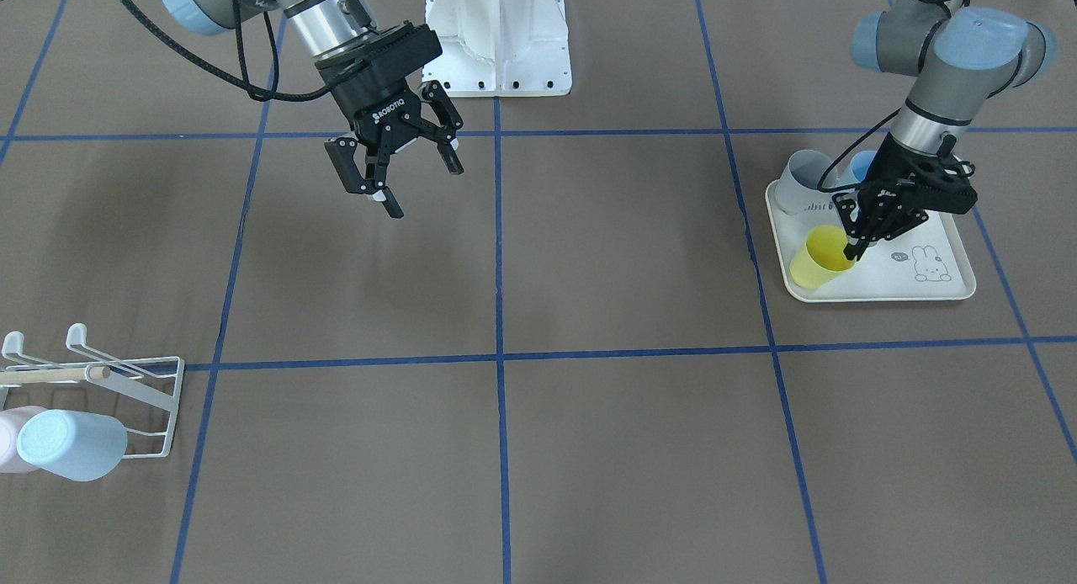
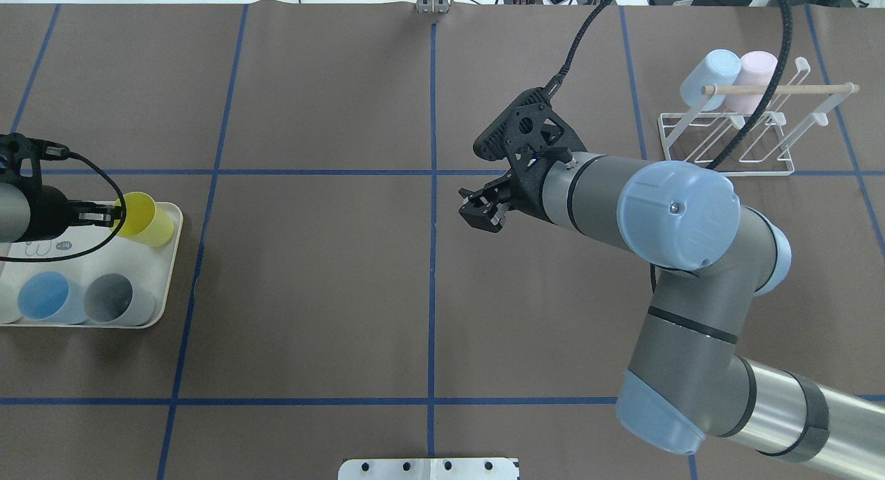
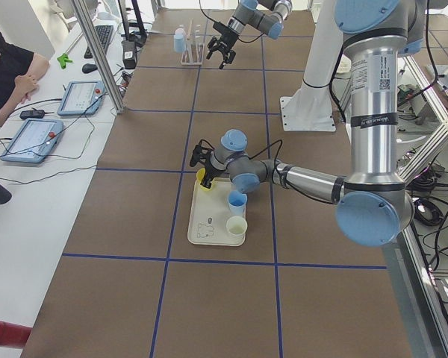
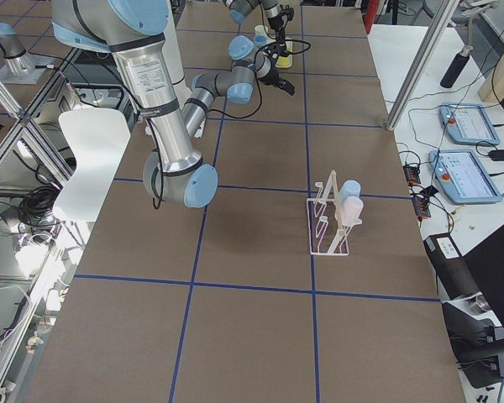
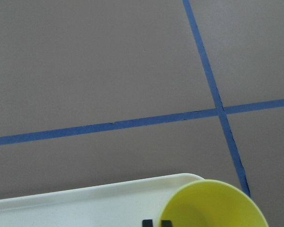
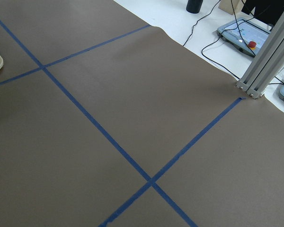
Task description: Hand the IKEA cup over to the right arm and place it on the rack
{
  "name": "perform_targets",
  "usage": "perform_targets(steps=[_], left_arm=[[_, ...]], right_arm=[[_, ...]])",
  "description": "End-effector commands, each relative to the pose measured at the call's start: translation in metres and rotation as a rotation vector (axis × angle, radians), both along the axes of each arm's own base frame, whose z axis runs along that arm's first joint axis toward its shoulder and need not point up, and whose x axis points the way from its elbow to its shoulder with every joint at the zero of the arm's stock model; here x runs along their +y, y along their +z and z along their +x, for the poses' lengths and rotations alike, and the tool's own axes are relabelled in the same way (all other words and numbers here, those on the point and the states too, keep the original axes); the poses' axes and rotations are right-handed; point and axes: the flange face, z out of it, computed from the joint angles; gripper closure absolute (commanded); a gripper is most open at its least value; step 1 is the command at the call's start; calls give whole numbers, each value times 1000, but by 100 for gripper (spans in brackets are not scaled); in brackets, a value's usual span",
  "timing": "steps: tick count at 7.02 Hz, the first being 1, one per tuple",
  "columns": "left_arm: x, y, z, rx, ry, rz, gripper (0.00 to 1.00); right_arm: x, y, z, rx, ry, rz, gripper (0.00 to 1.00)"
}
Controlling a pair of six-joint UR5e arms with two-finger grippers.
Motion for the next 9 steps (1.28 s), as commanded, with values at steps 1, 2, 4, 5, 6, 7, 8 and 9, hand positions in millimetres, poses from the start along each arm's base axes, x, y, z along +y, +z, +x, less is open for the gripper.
perform_targets(steps=[1, 2, 4, 5, 6, 7, 8, 9], left_arm=[[0, -9, -5, 12, 0, 13, 100], [-1, -20, -12, 25, -10, 28, 100], [-14, -60, -57, 96, -32, 66, 100], [-14, -92, -78, 175, -12, 73, 100], [-7, -123, -82, 288, -14, 18, 100], [-2, -185, -75, 457, 2, -55, 100], [-6, -237, -67, 590, 12, -131, 100], [-11, -283, -54, 700, 1, -199, 100]], right_arm=[[2, 0, -1, -5, -3, 3, 1], [5, -1, -6, -5, -11, 5, 1], [15, -10, -12, -89, 17, 64, 1], [20, -7, -20, -173, 11, 106, 1], [23, 4, -32, -226, -3, 136, 1], [26, 13, -40, -312, -12, 178, 1], [26, 26, -47, -370, -20, 218, 1], [30, 38, -52, -362, -31, 297, 1]])
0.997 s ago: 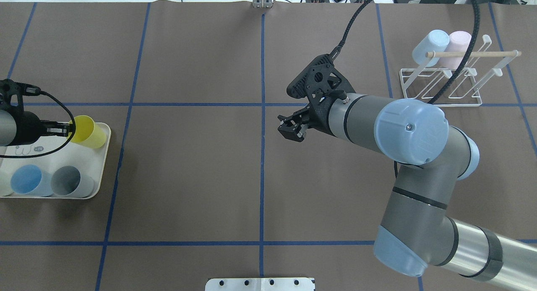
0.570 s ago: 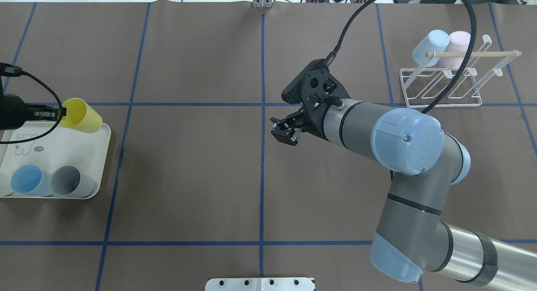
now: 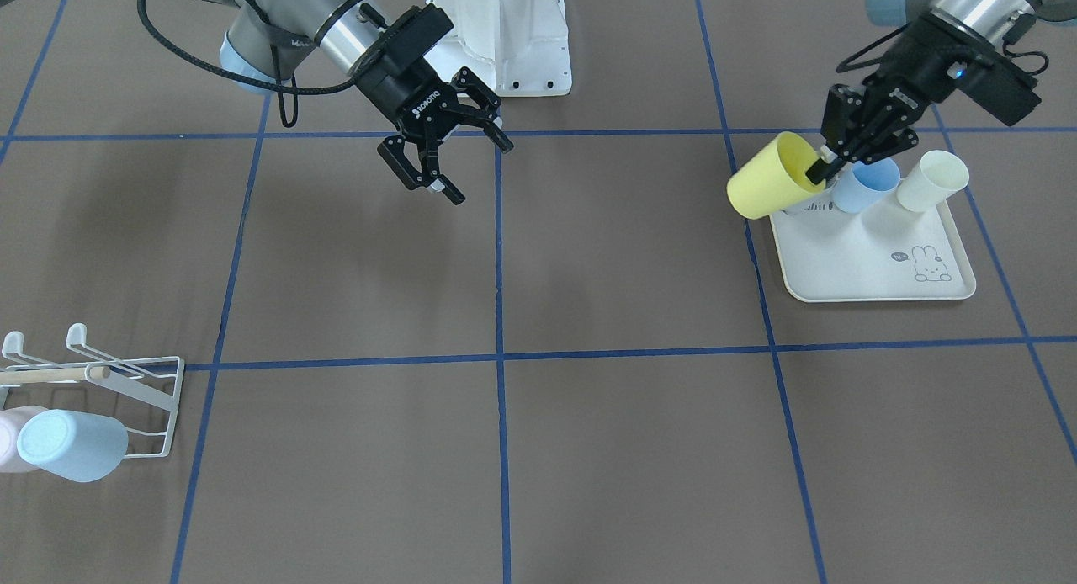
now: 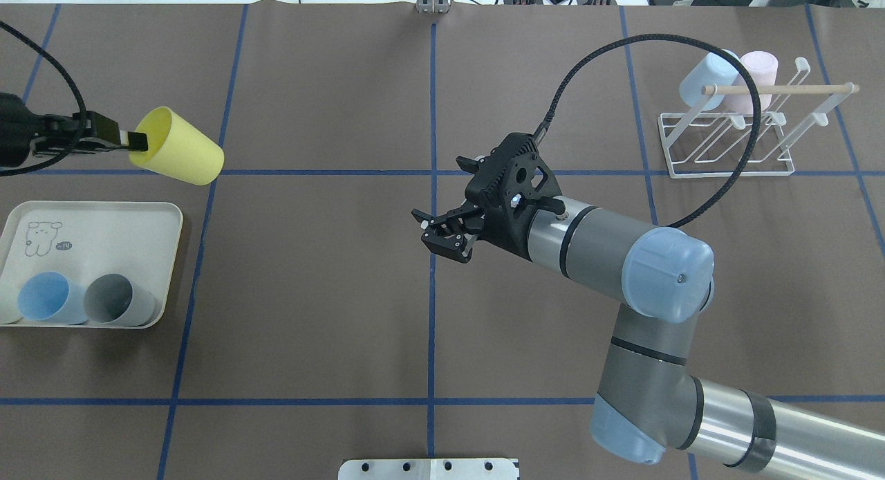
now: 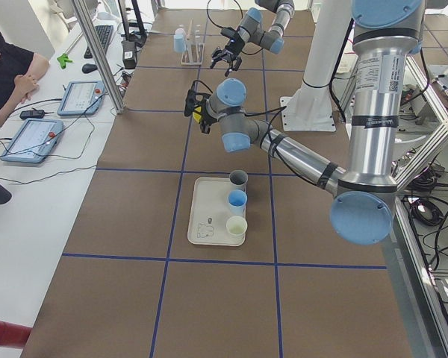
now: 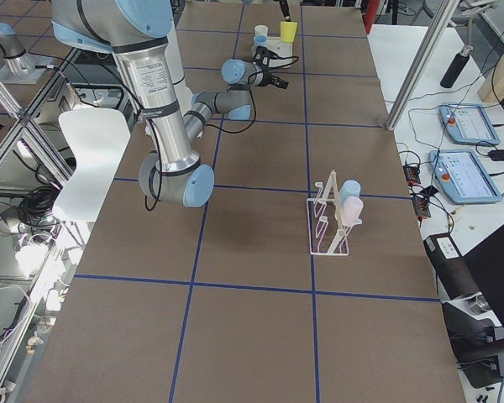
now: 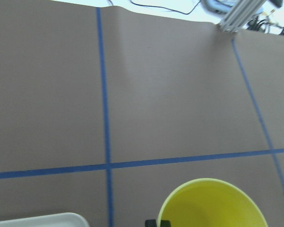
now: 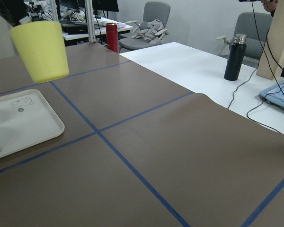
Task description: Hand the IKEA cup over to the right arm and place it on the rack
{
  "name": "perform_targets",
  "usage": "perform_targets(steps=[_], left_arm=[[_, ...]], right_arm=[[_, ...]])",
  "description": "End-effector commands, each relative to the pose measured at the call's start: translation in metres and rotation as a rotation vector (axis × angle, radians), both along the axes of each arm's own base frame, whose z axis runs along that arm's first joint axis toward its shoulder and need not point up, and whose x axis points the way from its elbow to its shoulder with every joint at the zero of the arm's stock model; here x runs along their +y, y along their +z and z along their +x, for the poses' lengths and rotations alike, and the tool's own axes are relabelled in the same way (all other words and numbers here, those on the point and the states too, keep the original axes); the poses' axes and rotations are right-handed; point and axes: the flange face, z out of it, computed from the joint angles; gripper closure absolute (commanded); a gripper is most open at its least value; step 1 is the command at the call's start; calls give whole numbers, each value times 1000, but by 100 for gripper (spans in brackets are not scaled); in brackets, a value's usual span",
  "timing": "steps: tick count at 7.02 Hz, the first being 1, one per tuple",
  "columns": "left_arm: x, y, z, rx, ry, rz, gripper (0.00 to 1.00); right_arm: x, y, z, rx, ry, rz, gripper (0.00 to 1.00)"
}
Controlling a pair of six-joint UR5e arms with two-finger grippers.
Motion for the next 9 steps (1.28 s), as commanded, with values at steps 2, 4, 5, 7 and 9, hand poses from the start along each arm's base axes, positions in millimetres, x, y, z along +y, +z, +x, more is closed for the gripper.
perform_targets(steps=[2, 4, 5, 7, 9], left_arm=[[22, -96, 60, 288, 130, -119, 100], [30, -126, 110, 365, 134, -144, 100], [34, -127, 122, 368, 137, -148, 100], [35, -120, 134, 352, 146, -159, 100], [44, -116, 148, 342, 173, -166, 100]], right_arm=[[11, 15, -2, -13, 11, 217, 1], [16, 6, -3, 18, -26, 315, 2], [18, 3, -3, 13, -37, 323, 2], [18, 1, -2, 9, -36, 325, 2], [20, -3, 2, -5, -35, 326, 2]])
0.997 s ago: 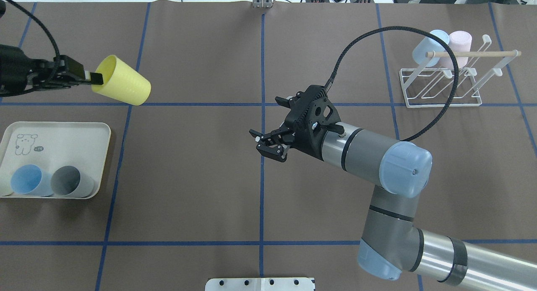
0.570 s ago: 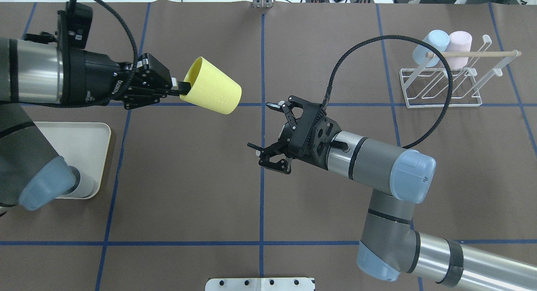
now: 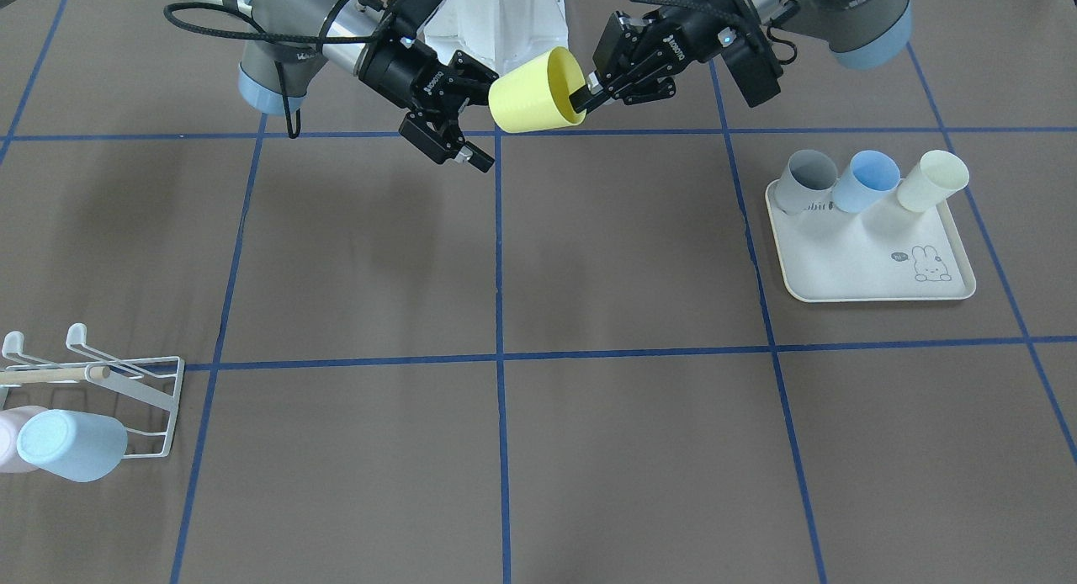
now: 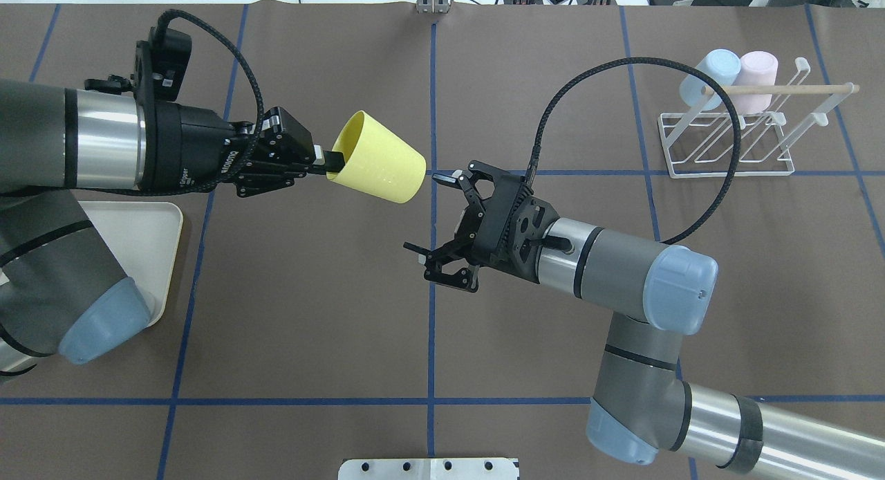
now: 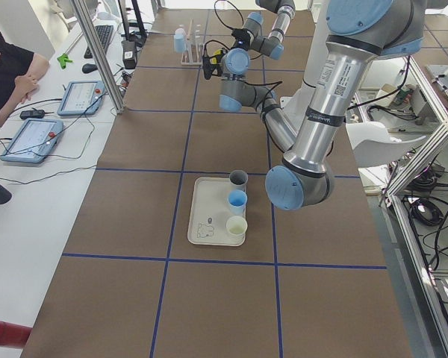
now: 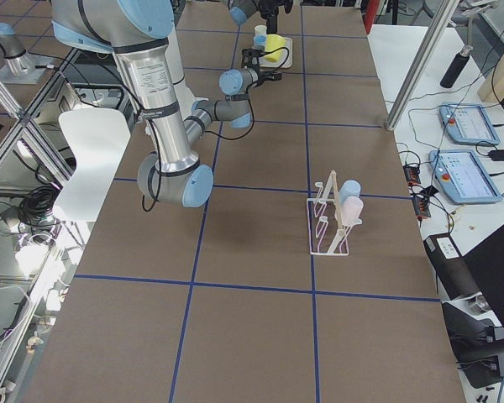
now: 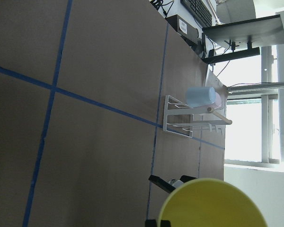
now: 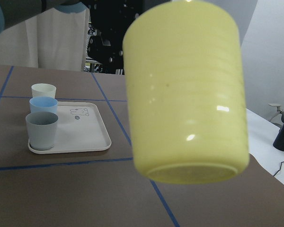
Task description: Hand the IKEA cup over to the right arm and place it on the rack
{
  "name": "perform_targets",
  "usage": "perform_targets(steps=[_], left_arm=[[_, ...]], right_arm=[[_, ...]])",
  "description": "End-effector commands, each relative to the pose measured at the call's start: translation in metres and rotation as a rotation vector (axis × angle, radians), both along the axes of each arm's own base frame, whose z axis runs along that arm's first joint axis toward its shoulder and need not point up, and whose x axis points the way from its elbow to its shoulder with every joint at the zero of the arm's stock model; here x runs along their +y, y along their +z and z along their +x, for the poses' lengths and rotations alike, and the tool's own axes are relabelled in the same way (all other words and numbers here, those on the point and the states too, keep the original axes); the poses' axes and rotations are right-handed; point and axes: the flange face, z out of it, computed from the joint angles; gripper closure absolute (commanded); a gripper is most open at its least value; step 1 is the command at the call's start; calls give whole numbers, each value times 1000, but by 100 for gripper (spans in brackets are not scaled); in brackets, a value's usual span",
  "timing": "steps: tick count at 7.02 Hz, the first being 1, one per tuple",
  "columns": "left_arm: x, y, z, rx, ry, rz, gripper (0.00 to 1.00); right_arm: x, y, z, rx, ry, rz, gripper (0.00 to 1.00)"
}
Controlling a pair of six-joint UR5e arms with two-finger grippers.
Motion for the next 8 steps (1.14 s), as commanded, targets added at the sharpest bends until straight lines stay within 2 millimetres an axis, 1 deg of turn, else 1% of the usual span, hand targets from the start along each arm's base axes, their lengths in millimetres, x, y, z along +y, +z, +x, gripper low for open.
perform_targets(steps=[1, 3, 6, 7, 8], left_arm=[[11, 2, 15, -4, 31, -2, 100], [20, 5, 36, -8, 17, -15, 100], [16, 13, 43, -25, 12, -27, 100], [15, 14, 45, -28, 11, -27, 100], [14, 16, 46, -31, 11, -30, 100]], right_arm=[[1, -2, 2, -7, -1, 1, 2], [1, -2, 2, -7, -1, 1, 2], [0, -2, 2, -6, 4, 1, 2], [0, -2, 2, -6, 6, 2, 4], [0, -2, 2, -7, 5, -1, 9]])
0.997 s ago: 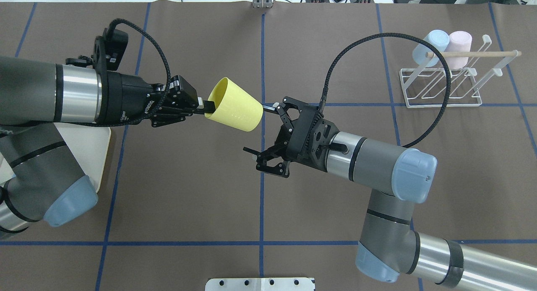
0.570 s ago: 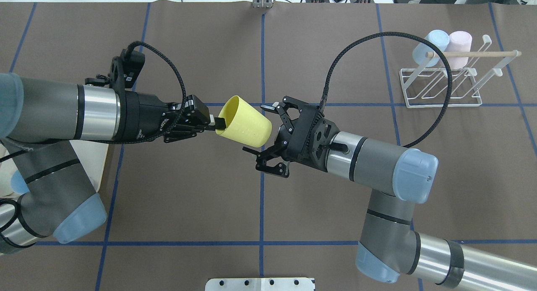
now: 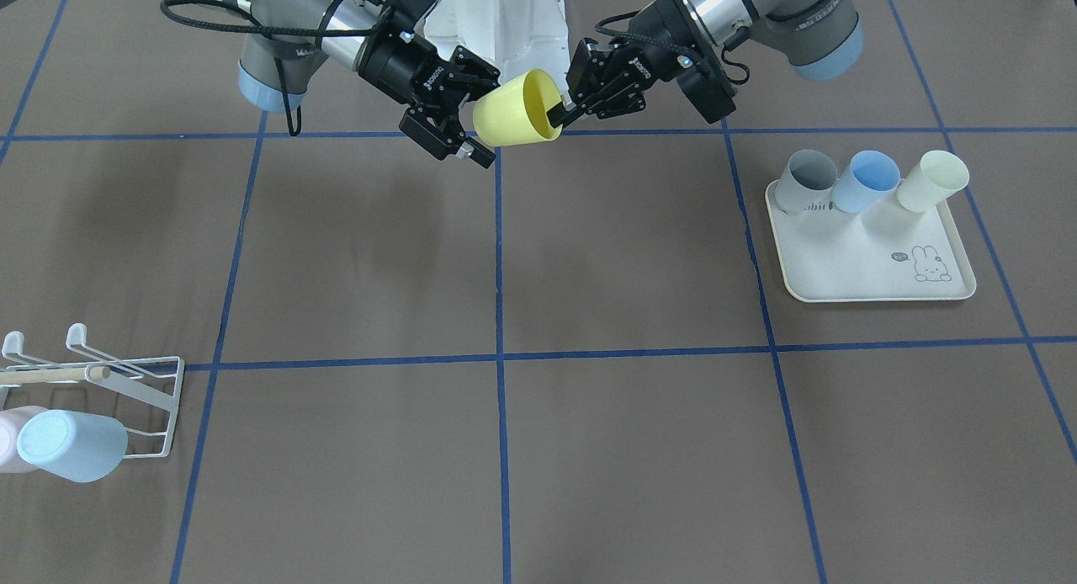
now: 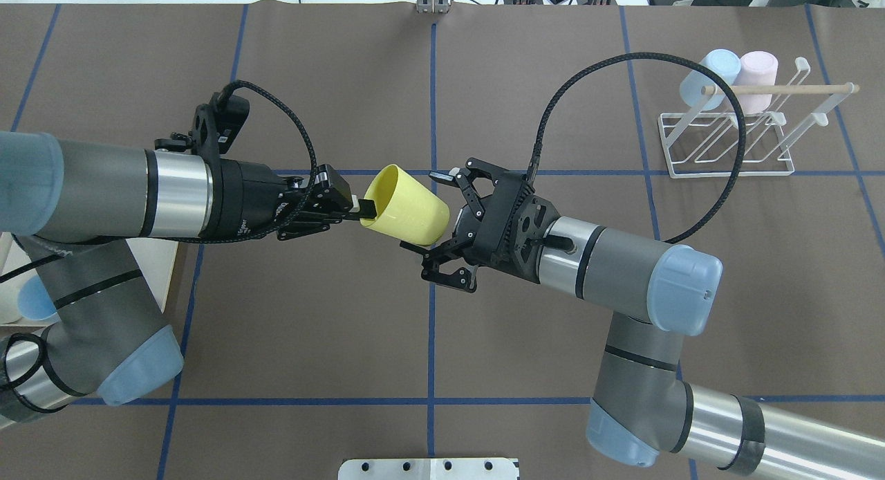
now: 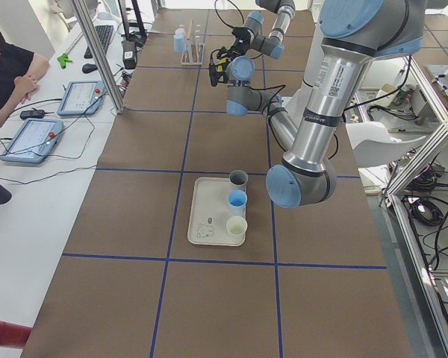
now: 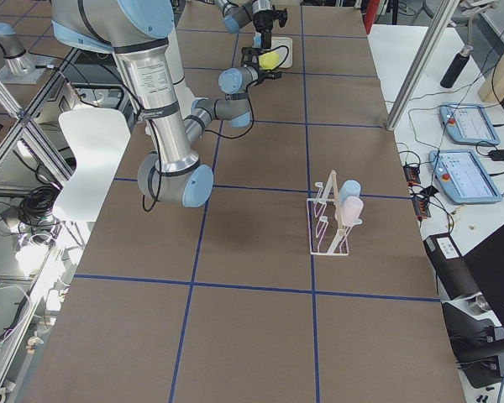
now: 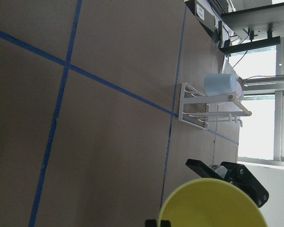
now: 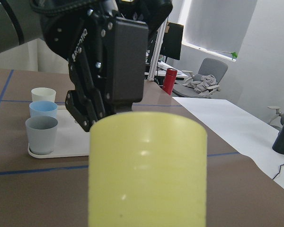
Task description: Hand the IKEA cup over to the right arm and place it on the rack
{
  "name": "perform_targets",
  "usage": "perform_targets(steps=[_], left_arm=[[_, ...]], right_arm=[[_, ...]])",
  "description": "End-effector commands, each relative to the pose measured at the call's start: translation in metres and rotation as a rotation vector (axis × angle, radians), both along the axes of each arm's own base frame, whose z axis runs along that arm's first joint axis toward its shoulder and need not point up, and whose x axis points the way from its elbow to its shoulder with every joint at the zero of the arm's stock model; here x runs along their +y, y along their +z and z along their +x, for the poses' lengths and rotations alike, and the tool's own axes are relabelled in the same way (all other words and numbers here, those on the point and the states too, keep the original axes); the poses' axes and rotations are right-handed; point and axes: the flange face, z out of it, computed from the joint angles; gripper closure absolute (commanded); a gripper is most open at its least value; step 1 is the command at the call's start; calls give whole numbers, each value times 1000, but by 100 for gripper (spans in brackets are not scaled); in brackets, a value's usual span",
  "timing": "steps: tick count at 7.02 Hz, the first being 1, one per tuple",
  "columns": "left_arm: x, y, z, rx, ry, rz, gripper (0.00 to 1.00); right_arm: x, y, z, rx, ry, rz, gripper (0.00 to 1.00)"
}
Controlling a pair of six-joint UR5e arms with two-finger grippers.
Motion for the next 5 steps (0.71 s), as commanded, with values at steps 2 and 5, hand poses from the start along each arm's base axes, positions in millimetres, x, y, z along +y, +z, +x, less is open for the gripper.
perform_targets(steps=[2, 5], left_arm=[[-2, 4, 3, -8, 0, -5, 100], [-2, 4, 4, -10, 1, -5, 88]], right_arm=[[0, 0, 0, -1, 2, -2, 12], [-1, 2, 0, 1, 5, -7, 49]])
